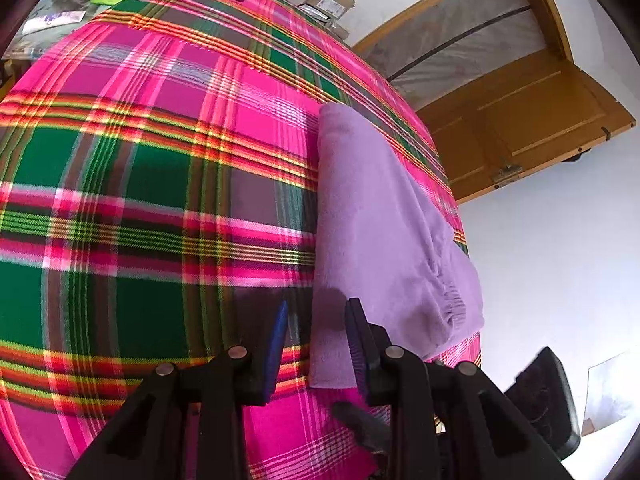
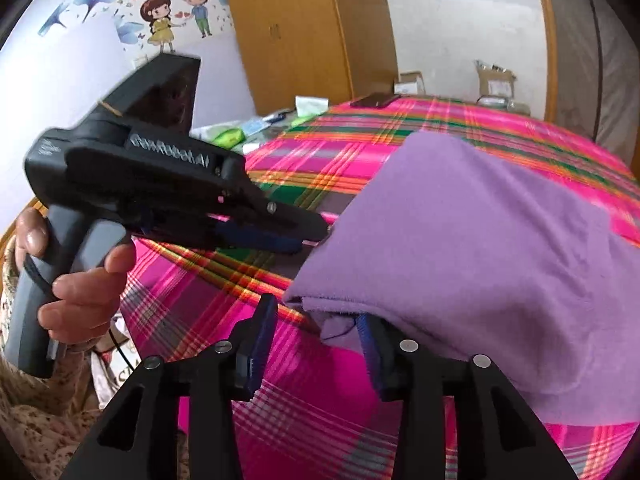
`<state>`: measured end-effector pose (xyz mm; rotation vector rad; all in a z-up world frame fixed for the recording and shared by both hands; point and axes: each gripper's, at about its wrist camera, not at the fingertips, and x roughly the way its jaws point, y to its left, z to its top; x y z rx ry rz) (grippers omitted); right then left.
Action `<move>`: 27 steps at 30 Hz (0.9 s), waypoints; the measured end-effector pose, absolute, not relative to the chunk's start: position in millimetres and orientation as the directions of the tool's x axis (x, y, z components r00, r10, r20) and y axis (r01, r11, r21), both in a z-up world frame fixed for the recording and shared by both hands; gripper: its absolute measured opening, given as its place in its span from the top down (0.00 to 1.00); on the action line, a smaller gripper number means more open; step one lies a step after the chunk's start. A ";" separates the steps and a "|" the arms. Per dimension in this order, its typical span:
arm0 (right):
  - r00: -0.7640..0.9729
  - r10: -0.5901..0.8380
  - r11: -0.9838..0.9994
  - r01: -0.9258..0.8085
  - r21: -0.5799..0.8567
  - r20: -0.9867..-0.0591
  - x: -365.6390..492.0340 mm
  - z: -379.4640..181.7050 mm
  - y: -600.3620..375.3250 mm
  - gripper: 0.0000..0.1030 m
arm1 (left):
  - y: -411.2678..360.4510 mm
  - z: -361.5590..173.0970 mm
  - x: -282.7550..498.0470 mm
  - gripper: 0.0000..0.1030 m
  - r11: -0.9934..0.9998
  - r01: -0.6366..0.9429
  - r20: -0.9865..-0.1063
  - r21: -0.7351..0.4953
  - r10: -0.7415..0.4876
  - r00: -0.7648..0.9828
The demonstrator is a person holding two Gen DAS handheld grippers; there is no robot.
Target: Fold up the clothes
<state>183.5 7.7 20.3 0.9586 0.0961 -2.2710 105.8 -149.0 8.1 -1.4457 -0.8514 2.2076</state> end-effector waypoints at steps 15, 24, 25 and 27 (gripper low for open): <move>-0.366 -0.671 -0.672 0.667 0.321 -0.645 170.9 11.0 -11.4 0.57 | -146.9 9.5 95.7 0.71 -0.754 0.024 -0.696 -0.657 0.593 -0.406; -0.421 -0.624 -0.739 0.592 0.322 -0.658 173.4 19.3 4.6 0.59 | -148.4 5.8 88.9 0.71 -0.758 0.029 -0.707 -0.651 0.592 -0.387; -0.410 -0.624 -0.739 0.587 0.331 -0.665 171.5 17.5 2.2 0.59 | -148.5 5.0 88.9 0.71 -0.759 0.030 -0.708 -0.651 0.592 -0.385; -0.381 -0.638 -0.724 0.593 0.353 -0.670 170.2 14.5 -3.0 0.57 | -150.6 3.4 88.8 0.71 -0.757 0.033 -0.708 -0.653 0.595 -0.380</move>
